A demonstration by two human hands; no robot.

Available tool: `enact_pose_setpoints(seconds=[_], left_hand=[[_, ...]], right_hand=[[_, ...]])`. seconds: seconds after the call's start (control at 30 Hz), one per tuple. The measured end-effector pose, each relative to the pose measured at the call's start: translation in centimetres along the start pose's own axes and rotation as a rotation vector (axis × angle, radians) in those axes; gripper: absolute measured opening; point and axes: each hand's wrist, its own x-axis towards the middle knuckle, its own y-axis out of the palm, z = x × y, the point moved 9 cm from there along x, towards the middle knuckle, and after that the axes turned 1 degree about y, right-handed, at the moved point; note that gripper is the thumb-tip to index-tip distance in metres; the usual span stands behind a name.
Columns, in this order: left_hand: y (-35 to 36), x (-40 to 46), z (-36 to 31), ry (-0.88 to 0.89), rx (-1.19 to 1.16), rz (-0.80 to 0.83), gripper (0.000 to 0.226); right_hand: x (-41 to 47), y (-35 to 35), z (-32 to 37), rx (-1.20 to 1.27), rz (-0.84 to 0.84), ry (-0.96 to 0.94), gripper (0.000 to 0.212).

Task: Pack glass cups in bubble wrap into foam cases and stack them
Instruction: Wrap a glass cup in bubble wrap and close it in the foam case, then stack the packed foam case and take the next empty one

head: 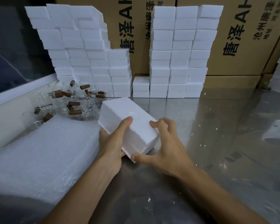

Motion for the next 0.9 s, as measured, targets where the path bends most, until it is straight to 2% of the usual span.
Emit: enact_pose_setpoints(seconds=[0.13, 0.33, 0.47, 0.57, 0.7, 0.8, 0.9], left_hand=[[-0.8, 0.4, 0.1, -0.098, 0.048, -0.001, 0.052], [-0.1, 0.4, 0.0, -0.191, 0.083, 0.176, 0.062], [0.5, 0.1, 0.0, -0.242, 0.093, 0.340, 0.056], [0.3, 0.9, 0.4, -0.179, 0.138, 0.285, 0.064], [-1.0, 2.6, 0.5, -0.050, 0.132, 0.079, 0.038], [-0.7, 3.1, 0.3, 0.096, 0.194, 0.049, 0.023], [0.1, 3.1, 0.6, 0.241, 0.310, 0.075, 0.017]], right_hand=[[-0.5, -0.1, 2.6, -0.216, -0.063, -0.301, 0.094], [-1.7, 0.0, 5.6, -0.382, -0.208, -0.485, 0.085], [-2.7, 0.2, 7.0, -0.405, -0.259, -0.591, 0.080], [-2.2, -0.1, 6.4, -0.379, -0.277, -0.578, 0.081], [0.3, -0.3, 4.5, -0.435, -0.285, -0.527, 0.081], [3.5, 0.1, 3.2, -0.553, -0.236, -0.537, 0.086], [7.6, 0.7, 2.7, -0.662, -0.195, -0.556, 0.089]])
